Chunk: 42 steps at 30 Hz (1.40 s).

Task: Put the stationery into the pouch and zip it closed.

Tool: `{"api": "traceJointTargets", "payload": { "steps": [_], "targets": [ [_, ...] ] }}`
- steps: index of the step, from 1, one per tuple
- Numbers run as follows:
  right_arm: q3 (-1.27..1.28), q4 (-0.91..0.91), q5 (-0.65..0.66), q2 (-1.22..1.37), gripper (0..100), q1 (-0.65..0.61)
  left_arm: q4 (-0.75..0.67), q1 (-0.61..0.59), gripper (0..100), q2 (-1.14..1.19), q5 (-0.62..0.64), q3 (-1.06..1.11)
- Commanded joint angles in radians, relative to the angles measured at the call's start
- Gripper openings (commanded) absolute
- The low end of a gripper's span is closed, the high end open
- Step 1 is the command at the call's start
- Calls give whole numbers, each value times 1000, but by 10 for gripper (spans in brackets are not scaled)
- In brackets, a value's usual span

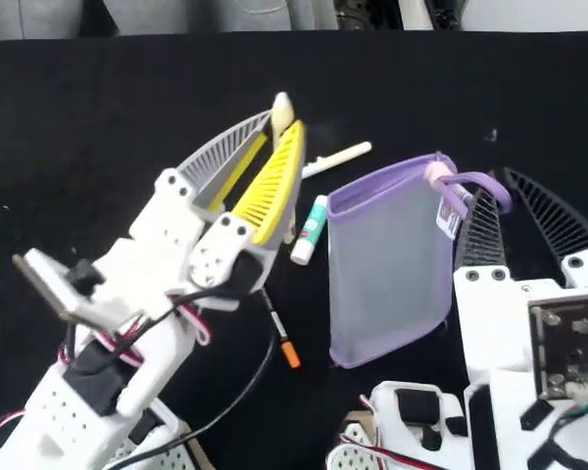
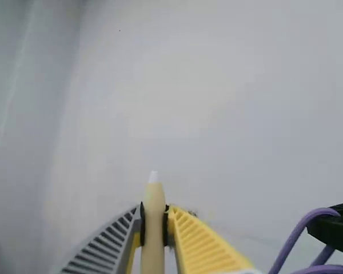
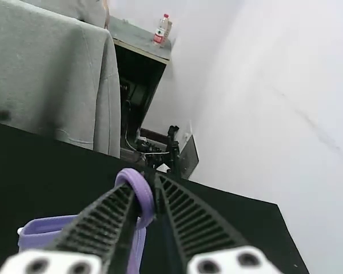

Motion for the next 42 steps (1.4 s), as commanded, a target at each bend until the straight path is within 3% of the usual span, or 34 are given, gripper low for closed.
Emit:
{"api": "traceJointTargets", "payload": {
  "steps": [1,6,11,15,19,23,32,42],
  "targets": [
    [4,6,-11,-2,11,-6,-18,64,29,55,-15,-139],
    [4,8,-12,-4,11,-6,-15,173,29,68,-12,-223],
    [13,8,-12,-38,11,-6,-18,194,29,68,-12,-236],
    [12,6,-12,-64,11,-11,-34,189,29,78,-14,-208],
    [12,25,-12,-68,11,-130,-147,191,29,135,-12,-147],
    [13,37,-12,-62,11,-221,-181,189,29,180,100,-122],
    [28,43,-12,-71,11,-222,-186,79,29,226,157,-104],
    [27,43,-12,-74,11,-222,-189,73,29,230,157,-114]
  ]
}}
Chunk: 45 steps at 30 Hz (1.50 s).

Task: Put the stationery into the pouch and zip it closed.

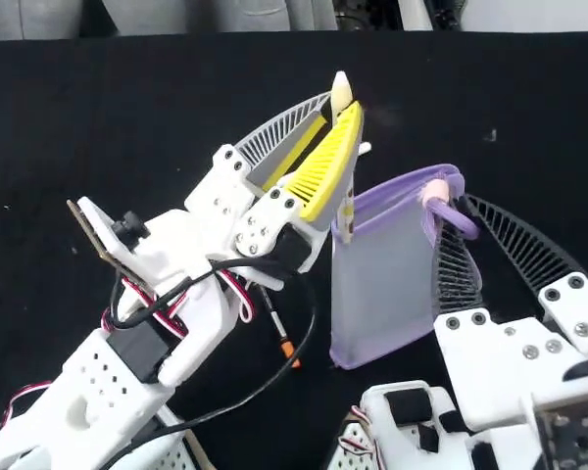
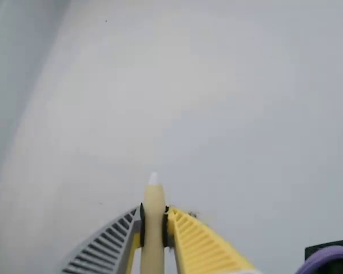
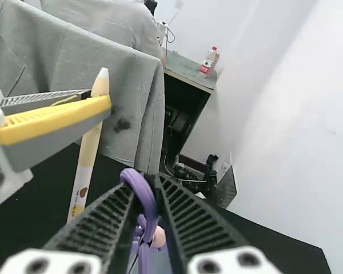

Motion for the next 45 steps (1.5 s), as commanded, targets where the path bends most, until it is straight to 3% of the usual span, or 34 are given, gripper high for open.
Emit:
{"api": "traceJointTargets", "payload": {
  "steps": [1,8,16,20,26,30,37,45],
  "targets": [
    [4,31,-9,-12,11,-15,-26,-7,29,2,12,-30],
    [4,31,-5,-54,11,-15,-180,-5,29,37,11,-25],
    [4,31,-3,-56,11,-15,-183,7,29,143,20,47],
    [4,28,-2,-54,11,-15,-178,25,29,109,101,116],
    [5,23,-2,-53,11,-15,-183,38,29,-51,104,302],
    [5,23,-2,-53,11,-15,-143,85,29,-172,101,363],
    [5,21,0,-50,11,-15,-6,148,33,-213,-72,484],
    [4,23,0,10,11,-15,46,257,117,-213,-78,492]
  ]
}}
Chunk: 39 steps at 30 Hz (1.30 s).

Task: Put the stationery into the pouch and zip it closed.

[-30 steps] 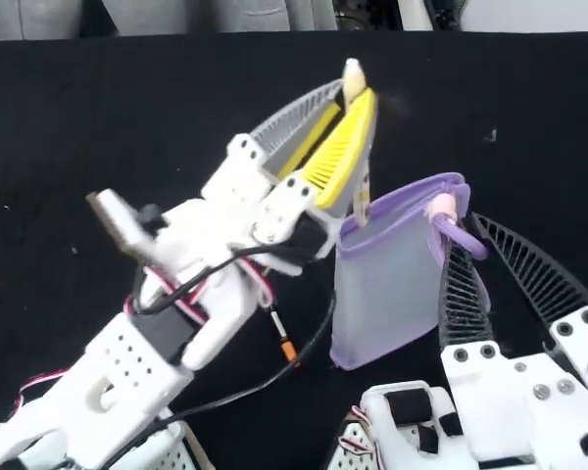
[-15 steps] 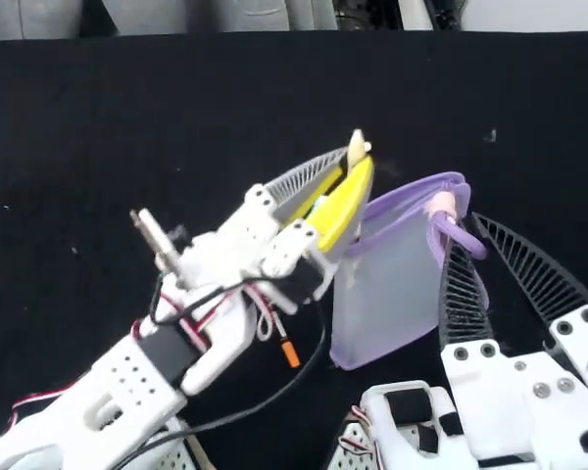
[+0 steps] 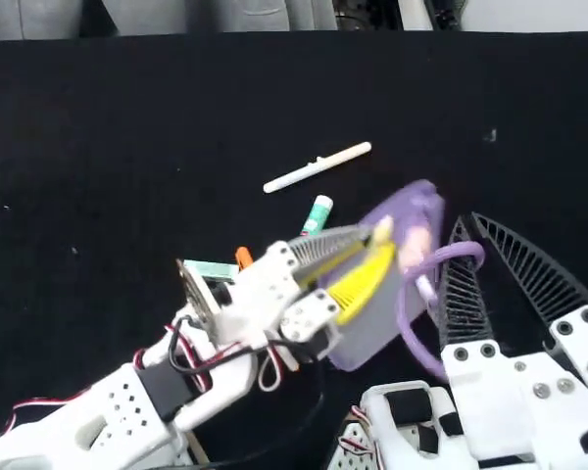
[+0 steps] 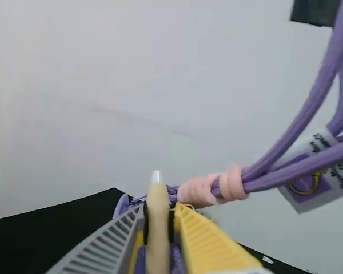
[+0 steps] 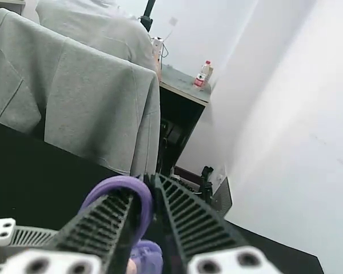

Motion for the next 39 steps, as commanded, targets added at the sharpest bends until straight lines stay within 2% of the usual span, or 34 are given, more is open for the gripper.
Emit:
{"api": "traceJointTargets", "payload": {
  "steps": [1,8,12,16,21,24,26,31,35,39],
  "targets": [
    [4,25,0,64,11,-15,91,38,120,-9,-15,-16],
    [2,26,0,64,11,-14,428,30,177,-11,-17,-213],
    [-2,28,0,64,11,-5,546,-70,183,-21,-17,-341],
    [-4,21,0,64,11,117,657,-280,180,-23,-8,-513],
    [-4,15,0,64,11,203,804,-630,180,-9,-8,-707],
    [-2,15,0,64,11,207,852,-805,180,-9,-8,-705],
    [-4,17,0,64,11,207,867,-868,180,2,-8,-645],
    [-4,18,0,64,11,209,770,-862,180,118,21,-377],
    [-1,21,12,64,11,209,643,-797,180,275,307,-202],
    [4,23,28,64,11,209,603,-699,180,436,543,-200]
  ]
}}
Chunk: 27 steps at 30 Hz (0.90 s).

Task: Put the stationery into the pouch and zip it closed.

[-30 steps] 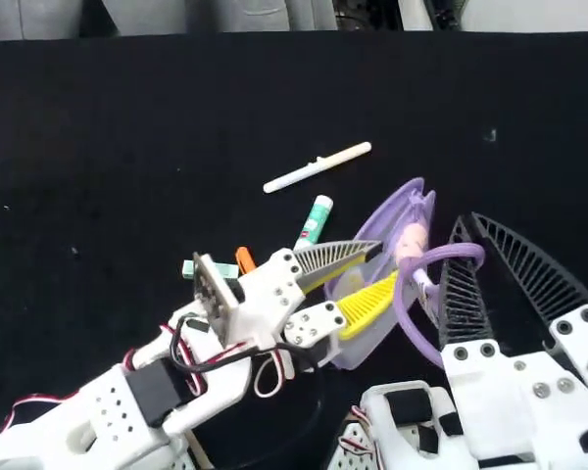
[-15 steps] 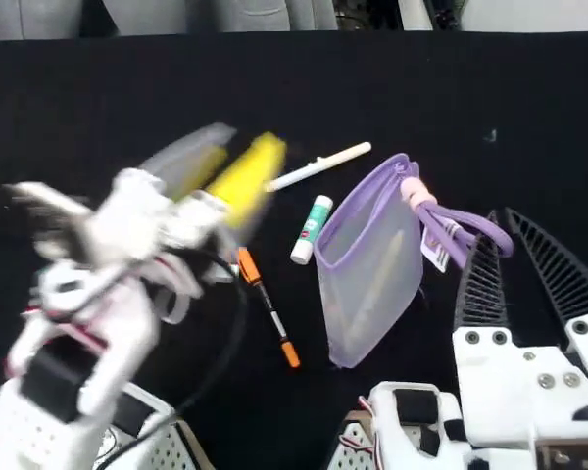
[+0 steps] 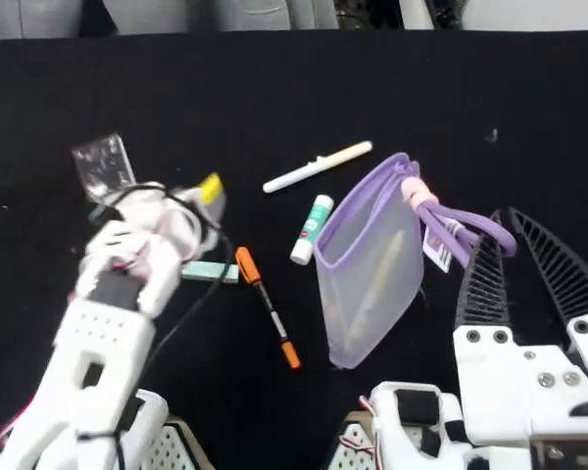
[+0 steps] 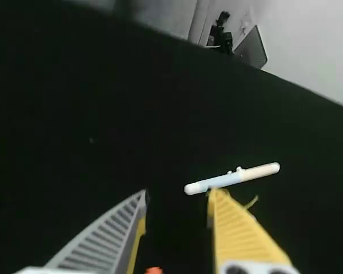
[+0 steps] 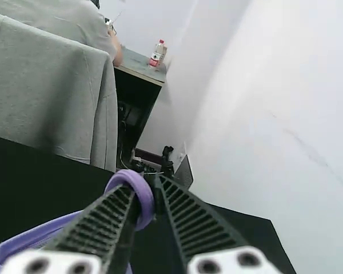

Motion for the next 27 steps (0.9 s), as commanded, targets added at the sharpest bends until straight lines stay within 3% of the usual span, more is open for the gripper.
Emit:
{"api": "traceJointTargets", "payload": {
  "steps": [1,6,13,19,27],
  "targets": [
    [4,25,12,64,11,17,-48,111,180,164,262,-21],
    [4,25,9,64,11,17,-49,202,184,411,338,-94],
    [5,25,8,64,11,17,-23,202,183,741,407,-282],
    [5,29,6,64,11,12,198,200,184,824,473,-444],
    [5,29,6,64,11,11,224,200,184,882,474,-475]
  ]
}}
